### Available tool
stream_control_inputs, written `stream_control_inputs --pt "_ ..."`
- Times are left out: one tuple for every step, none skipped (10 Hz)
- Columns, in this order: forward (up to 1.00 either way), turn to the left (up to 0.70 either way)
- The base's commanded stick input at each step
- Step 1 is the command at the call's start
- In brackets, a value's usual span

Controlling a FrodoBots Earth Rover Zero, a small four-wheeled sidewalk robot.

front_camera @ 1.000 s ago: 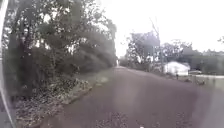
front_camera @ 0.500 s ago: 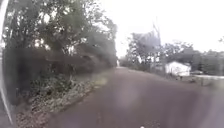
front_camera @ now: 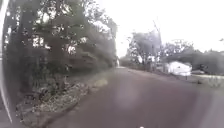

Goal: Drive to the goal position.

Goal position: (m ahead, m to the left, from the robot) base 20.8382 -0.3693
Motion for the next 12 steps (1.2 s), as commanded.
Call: stream_control_inputs --pt "0.7 0.01" --pt "0.7 0.01" --pt "0.7 0.01" --pt "0.7 -0.01" --pt "0.7 -0.02" --pt "0.7 -0.29" --pt "0.7 -0.22" --pt "0.7 -0.03" --pt "0.7 0.01" --pt "0.7 0.01" --pt "0.7 0.01" --pt "0.7 0.01"
